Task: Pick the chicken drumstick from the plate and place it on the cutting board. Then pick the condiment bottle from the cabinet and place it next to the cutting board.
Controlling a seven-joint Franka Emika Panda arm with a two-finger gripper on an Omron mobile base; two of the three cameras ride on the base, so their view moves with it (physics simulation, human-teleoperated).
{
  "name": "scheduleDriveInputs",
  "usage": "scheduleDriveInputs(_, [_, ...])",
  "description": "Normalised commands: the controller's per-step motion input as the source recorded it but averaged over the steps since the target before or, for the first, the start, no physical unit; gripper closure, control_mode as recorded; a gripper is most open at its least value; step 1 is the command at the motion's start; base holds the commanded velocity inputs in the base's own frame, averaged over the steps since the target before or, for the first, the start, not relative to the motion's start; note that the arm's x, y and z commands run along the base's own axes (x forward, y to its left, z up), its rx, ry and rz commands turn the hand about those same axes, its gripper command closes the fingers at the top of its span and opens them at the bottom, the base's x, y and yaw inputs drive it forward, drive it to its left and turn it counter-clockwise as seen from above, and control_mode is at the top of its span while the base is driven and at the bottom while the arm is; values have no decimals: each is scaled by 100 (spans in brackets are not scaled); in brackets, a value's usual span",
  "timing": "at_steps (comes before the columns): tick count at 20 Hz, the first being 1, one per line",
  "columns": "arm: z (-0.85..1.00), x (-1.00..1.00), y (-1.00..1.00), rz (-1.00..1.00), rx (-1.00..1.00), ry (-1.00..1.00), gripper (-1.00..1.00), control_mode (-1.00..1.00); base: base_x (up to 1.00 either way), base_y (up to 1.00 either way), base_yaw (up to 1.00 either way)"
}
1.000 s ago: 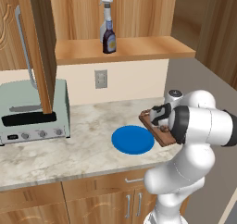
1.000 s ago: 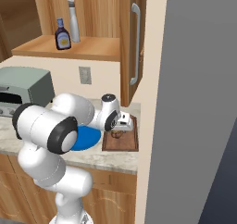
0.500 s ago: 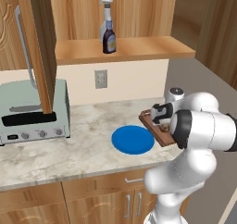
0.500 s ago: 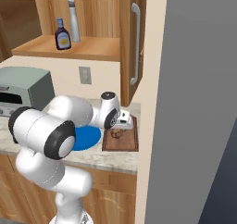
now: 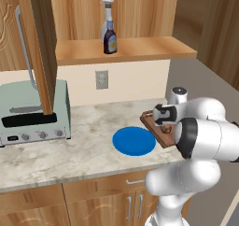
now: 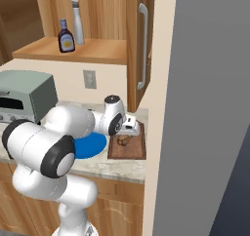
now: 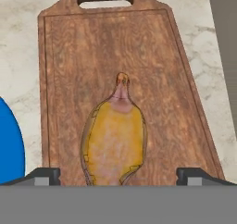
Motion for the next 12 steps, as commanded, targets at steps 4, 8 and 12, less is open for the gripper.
scheduleDriveInputs(4, [12,-13,4,0,0,0,-100,-100,0,0,0])
scheduleDriveInputs(8, [16,-12,6,0,0,0,-100,-100,0,0,0])
scheduleDriveInputs(12, [21,-12,5,0,0,0,-100,-100,0,0,0])
